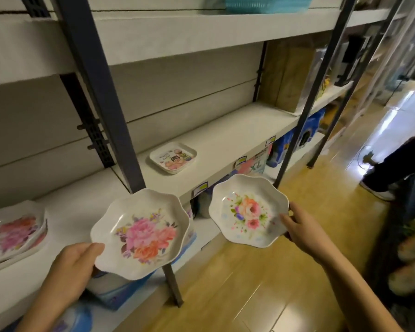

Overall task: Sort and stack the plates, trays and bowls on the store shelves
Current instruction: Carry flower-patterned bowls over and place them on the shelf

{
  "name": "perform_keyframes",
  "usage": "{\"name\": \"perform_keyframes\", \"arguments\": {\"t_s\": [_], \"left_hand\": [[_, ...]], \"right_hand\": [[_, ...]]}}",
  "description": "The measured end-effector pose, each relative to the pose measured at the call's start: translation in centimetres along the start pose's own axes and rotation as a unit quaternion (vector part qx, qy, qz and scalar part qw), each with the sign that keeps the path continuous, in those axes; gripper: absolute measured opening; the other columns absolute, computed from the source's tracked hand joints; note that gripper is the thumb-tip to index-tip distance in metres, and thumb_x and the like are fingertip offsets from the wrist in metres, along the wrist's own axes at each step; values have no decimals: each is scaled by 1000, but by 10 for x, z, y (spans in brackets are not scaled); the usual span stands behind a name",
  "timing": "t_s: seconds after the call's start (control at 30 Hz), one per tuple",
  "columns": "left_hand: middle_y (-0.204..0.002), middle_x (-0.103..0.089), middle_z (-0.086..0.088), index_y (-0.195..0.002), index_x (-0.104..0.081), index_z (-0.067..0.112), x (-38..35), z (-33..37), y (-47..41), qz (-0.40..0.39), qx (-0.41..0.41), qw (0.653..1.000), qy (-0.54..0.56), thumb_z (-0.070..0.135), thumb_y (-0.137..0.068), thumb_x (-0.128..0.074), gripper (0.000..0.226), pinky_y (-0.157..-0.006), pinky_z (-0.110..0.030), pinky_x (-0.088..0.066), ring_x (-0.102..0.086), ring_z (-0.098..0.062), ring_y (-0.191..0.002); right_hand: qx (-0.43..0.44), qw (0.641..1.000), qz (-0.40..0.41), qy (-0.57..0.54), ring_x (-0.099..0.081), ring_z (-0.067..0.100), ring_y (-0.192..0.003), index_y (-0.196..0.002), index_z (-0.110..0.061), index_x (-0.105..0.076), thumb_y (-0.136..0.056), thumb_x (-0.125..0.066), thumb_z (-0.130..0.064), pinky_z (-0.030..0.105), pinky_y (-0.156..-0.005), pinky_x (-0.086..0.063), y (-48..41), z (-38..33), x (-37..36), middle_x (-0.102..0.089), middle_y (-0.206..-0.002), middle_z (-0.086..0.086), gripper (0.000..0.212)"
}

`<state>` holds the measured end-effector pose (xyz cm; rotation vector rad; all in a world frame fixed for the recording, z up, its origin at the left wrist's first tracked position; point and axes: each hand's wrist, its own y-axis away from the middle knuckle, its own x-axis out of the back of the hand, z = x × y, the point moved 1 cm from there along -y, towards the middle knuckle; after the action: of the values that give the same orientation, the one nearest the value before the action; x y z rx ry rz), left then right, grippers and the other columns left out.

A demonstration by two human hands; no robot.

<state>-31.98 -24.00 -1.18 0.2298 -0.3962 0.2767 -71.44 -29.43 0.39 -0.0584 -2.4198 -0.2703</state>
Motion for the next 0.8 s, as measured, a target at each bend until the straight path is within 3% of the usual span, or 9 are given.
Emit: {"name": "perform_keyframes", "arguments": {"t_s": [0.07,0.17,0.33,0.47,0.57,0.7,0.8], "left_hand": [[-60,-54,-12,-65,-60,-8,-27,13,6,8,4,1000,-5,16,-86,-57,33,-62,-34,-33,-45,-22,-61],[-52,-44,-6,-58,-53,2,-66,35,7,22,-19,999,-19,21,-81,-59,30,-55,-31,-28,-37,-20,-55],[-51,-45,-5,-56,-55,3,-104,61,-7,40,-17,999,-26,7,-92,-45,37,-54,-29,-28,-37,-18,-52],[-31,-45,4,-52,-54,6,-128,75,-28,48,-23,998,-39,5,-91,-46,40,-51,-29,-29,-39,-18,-48],[-37,-51,4,-53,-57,8,-147,85,-50,48,-11,998,-38,8,-91,-46,40,-53,-29,-33,-45,-21,-50],[-31,-50,4,-51,-52,9,-171,102,-87,65,-3,997,-30,5,-92,-45,41,-47,-24,-35,-43,-14,-49],[-47,-57,-3,-55,-53,3,-179,109,-118,85,18,996,-25,7,-91,-48,37,-55,-29,-34,-50,-23,-55]], "right_hand": [[7,1000,-6,0,-46,14,-53,-108,-6,-53,-95,-41,-18,27,-50,-35,-10,10,16,-56,-72,8,21],[9,1000,-3,-8,-47,16,-54,-105,-8,-54,-95,-42,-17,28,-51,-36,-27,23,36,-57,-71,8,19],[18,1000,-5,-8,-50,16,-56,-95,-10,-53,-94,-43,-20,29,-52,-39,-63,34,61,-58,-70,5,14],[35,999,-14,-5,-53,13,-59,-100,-14,-51,-95,-43,-23,24,-51,-38,-95,35,73,-59,-74,1,13],[45,999,-21,6,-54,16,-59,-98,-8,-53,-95,-44,-24,26,-51,-40,-129,36,80,-60,-72,3,19],[71,996,-42,32,-53,9,-57,-88,-8,-52,-96,-43,-25,22,-50,-40,-192,28,81,-56,-69,-3,21],[95,993,-66,39,-57,11,-60,-89,-9,-53,-96,-44,-26,26,-53,-46,-241,14,81,-61,-72,-1,20]]}}
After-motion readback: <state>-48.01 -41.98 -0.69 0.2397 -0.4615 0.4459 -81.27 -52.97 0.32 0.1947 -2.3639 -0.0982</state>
